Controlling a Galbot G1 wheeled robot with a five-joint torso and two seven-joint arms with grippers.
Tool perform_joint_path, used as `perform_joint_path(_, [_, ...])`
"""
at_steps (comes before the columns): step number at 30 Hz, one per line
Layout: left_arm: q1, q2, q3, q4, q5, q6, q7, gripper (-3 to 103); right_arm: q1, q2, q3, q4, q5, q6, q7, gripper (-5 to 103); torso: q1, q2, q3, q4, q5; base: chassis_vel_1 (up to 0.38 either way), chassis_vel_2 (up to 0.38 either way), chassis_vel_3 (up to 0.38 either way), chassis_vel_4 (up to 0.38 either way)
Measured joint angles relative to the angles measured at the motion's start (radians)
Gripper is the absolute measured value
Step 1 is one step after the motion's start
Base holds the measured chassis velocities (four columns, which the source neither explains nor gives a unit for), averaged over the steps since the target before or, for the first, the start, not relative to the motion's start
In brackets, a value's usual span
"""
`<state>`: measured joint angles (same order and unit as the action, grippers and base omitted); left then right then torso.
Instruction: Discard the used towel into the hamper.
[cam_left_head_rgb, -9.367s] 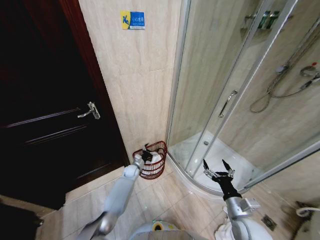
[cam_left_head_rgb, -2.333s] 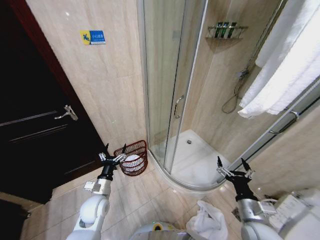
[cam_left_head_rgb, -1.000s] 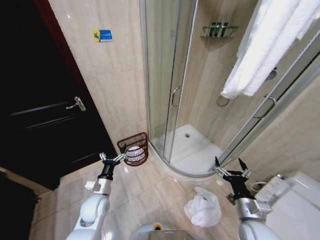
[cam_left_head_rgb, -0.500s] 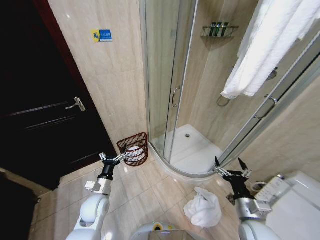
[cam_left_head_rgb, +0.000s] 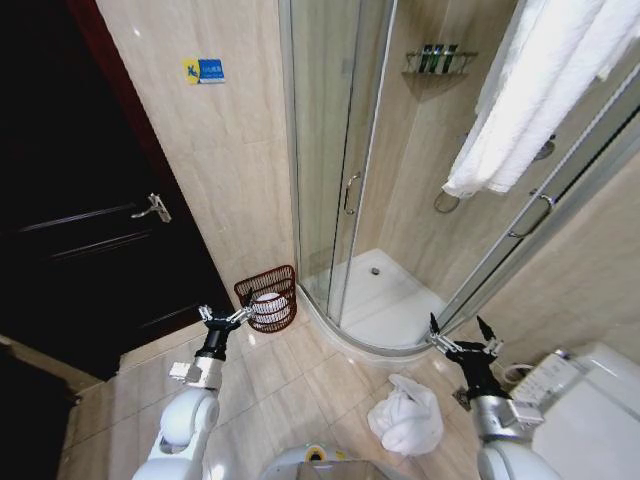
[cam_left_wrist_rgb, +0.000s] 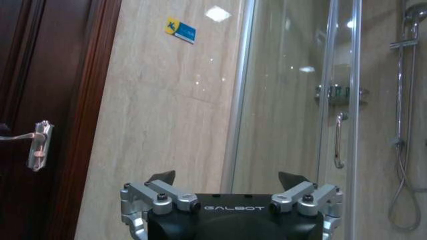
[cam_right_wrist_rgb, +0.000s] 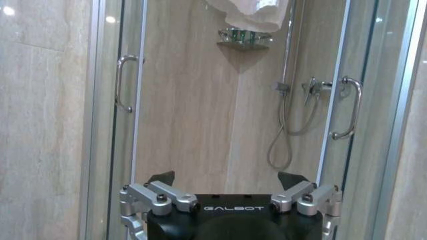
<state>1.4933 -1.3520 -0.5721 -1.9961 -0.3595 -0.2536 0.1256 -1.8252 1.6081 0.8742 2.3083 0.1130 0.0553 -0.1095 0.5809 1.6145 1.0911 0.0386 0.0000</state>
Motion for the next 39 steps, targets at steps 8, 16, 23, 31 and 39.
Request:
perform_joint_path(8, [0.0, 0.0, 0.0, 0.0, 0.0, 0.0, 0.0, 100, 0.0, 0.0, 0.0, 0.0, 0.0, 0.0, 0.0, 100, 0.0, 0.0, 0.0, 0.0, 0.0, 0.0, 0.0, 0.0, 0.0])
perform_joint_path(16, [0.0, 0.0, 0.0, 0.0, 0.0, 0.0, 0.0, 100, 0.0, 0.0, 0.0, 0.0, 0.0, 0.0, 0.0, 100, 0.0, 0.0, 0.0, 0.0, 0.0, 0.0, 0.0, 0.0, 0.0])
perform_joint_path(23, [0.0, 0.0, 0.0, 0.0, 0.0, 0.0, 0.0, 100, 0.0, 0.0, 0.0, 0.0, 0.0, 0.0, 0.0, 100, 0.0, 0.0, 0.0, 0.0, 0.0, 0.0, 0.0, 0.0, 0.0])
perform_joint_path(31, [0.013, 0.006, -0.003, -0.056, 0.018, 0.069, -0.048, 100, 0.054, -0.028, 0.022, -0.051, 0.019, -0.06, 0.021, 100, 0.0, 0.0, 0.0, -0.0001, -0.0004, 0.0, 0.0, 0.0, 0.0])
perform_joint_path(39, [0.017, 0.02, -0.008, -0.114, -0.006, 0.133, -0.064, 100, 0.116, -0.047, 0.03, -0.086, 0.065, -0.096, 0.018, 100, 0.0, 0.0, 0.0, 0.0, 0.0002, 0.0, 0.0, 0.0, 0.0])
